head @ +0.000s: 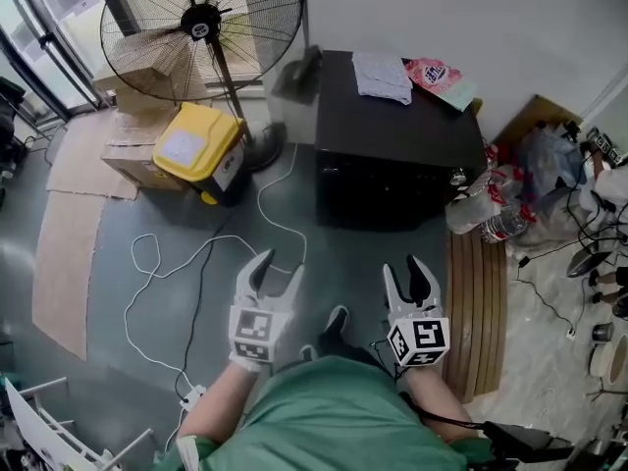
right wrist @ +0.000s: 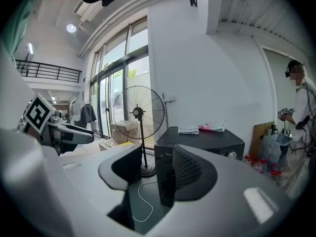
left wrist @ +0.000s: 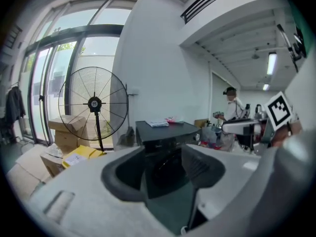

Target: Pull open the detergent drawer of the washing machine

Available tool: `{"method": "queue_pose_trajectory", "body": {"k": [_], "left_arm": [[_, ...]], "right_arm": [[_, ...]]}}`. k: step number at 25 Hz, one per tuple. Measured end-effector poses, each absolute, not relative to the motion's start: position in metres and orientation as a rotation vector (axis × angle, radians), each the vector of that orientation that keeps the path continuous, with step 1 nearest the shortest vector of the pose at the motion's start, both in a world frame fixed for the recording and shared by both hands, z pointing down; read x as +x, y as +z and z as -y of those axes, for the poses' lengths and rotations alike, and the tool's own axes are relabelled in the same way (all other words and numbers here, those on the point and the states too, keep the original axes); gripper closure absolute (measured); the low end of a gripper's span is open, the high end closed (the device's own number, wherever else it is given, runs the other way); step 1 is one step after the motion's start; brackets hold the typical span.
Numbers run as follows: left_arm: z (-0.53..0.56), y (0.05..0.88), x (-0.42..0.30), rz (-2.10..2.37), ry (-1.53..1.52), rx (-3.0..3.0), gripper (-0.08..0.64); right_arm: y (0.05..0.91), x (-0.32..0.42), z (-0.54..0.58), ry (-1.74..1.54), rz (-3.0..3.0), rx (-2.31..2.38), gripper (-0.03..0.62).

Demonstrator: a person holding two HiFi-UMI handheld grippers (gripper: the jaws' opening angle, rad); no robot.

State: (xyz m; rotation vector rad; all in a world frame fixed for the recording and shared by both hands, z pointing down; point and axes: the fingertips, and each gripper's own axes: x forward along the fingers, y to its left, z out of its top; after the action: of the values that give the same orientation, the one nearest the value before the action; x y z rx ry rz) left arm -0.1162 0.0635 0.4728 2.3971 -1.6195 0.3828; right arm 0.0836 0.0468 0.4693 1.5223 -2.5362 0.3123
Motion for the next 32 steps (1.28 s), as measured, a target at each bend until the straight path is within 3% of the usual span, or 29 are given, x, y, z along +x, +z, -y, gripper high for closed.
{"method": "queue_pose_trajectory", "body": {"k": [25, 32], "left_arm": [[0.117, 0.498, -0.072, 1.424, 0.423, 2.444, 0.331], [0.177, 0.509, -0.100, 1.266, 0.471, 2.501, 0.331]], "right_arm": [[0.500, 0.114, 0.119, 0.520, 2.524, 1.577, 0.414], [0.532, 0.084, 0.164, 0.834, 2.533, 1.663, 0.414]]}}
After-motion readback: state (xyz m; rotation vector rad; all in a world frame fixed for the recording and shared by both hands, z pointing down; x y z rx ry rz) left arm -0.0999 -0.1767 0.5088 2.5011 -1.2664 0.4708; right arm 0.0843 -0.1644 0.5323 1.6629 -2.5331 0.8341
